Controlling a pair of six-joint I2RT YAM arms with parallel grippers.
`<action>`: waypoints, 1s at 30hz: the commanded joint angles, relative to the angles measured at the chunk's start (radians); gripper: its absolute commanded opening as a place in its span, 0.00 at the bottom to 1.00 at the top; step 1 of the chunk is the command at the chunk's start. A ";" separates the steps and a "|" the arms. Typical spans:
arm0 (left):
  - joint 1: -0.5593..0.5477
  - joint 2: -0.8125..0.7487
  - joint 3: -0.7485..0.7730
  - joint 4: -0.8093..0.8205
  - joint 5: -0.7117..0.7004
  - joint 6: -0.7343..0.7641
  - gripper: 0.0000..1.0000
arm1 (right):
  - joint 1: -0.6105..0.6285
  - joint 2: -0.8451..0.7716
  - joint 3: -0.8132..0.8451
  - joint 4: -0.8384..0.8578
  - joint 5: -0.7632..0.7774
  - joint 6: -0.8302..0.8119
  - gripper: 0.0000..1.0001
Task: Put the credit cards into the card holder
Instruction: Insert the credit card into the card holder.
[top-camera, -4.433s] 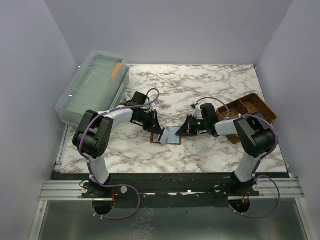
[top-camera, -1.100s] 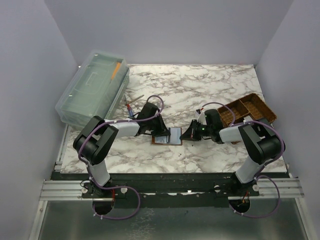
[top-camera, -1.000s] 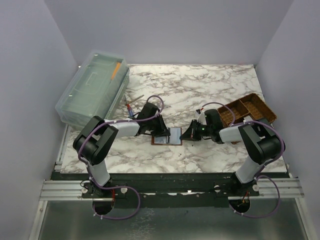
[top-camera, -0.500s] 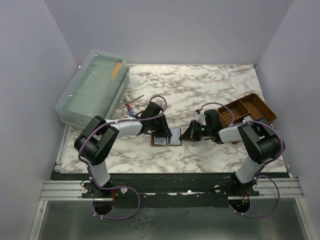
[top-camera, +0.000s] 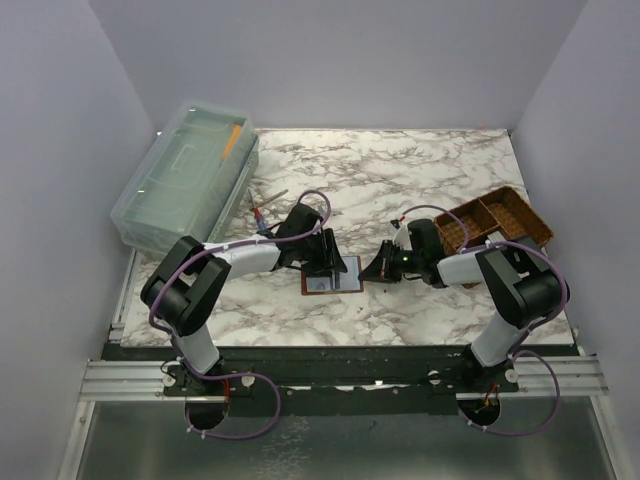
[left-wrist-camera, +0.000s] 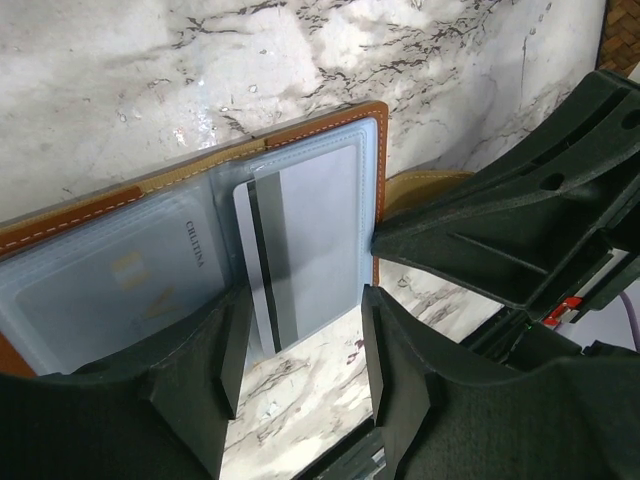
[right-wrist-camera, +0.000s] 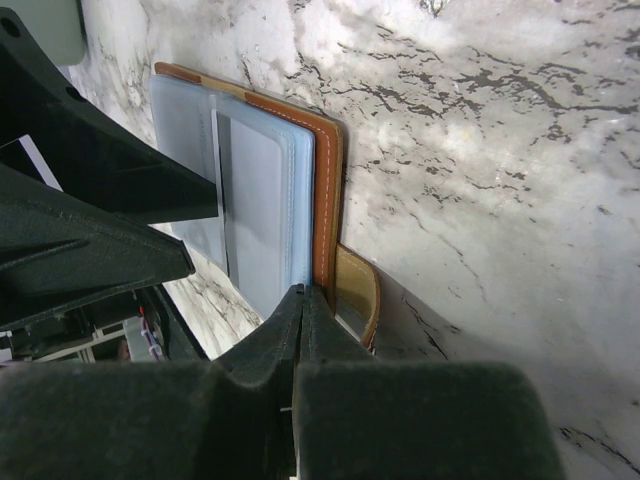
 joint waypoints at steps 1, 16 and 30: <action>0.005 0.038 0.019 -0.012 0.054 0.011 0.54 | 0.006 0.004 0.007 -0.031 0.006 -0.024 0.00; 0.002 -0.047 0.010 -0.084 0.033 0.044 0.55 | 0.007 -0.055 0.018 -0.098 0.036 -0.039 0.03; 0.004 -0.001 0.031 -0.071 0.065 0.049 0.16 | 0.007 -0.128 0.018 -0.064 -0.004 0.021 0.37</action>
